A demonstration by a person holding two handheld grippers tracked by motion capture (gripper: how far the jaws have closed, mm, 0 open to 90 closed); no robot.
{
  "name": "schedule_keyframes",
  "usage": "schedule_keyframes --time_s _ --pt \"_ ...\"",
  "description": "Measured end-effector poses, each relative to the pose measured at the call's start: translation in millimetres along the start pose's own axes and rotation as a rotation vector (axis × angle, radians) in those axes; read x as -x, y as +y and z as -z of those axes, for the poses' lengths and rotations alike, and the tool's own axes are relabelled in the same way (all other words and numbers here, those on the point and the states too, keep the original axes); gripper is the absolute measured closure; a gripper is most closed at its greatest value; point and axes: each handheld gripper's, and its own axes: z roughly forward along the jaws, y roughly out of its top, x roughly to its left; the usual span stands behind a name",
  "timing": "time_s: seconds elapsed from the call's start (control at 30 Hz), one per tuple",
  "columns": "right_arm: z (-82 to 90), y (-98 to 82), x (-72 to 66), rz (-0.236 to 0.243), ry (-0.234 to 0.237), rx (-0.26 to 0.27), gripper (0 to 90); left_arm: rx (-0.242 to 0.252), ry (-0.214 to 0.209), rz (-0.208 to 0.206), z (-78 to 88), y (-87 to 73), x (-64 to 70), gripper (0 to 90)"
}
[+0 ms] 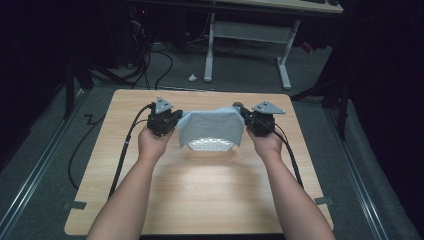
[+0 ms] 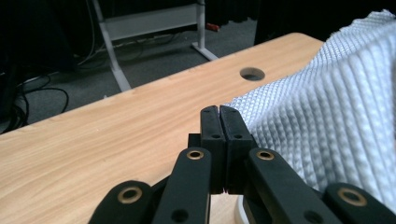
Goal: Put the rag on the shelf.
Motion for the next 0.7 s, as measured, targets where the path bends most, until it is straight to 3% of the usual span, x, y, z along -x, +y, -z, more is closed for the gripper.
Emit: schedule_keyframes --time_s 0.1,0.3,0.7 --pt "0.5 -2.5 -4.1 0.016 0.002 -0.002 89.5 0.003 -0.015 0.012 -0.2 -5.0 1.4 89.2" --pt "-0.6 -12.2 -8.6 -0.003 0.015 -0.004 89.5 0.007 -0.030 0.030 -1.0 -16.6 4.7 89.2" --pt "-0.7 -15.2 -12.0 0.006 0.014 -0.009 89.5 -0.004 -0.042 0.037 -2.0 -25.7 4.8 89.2"
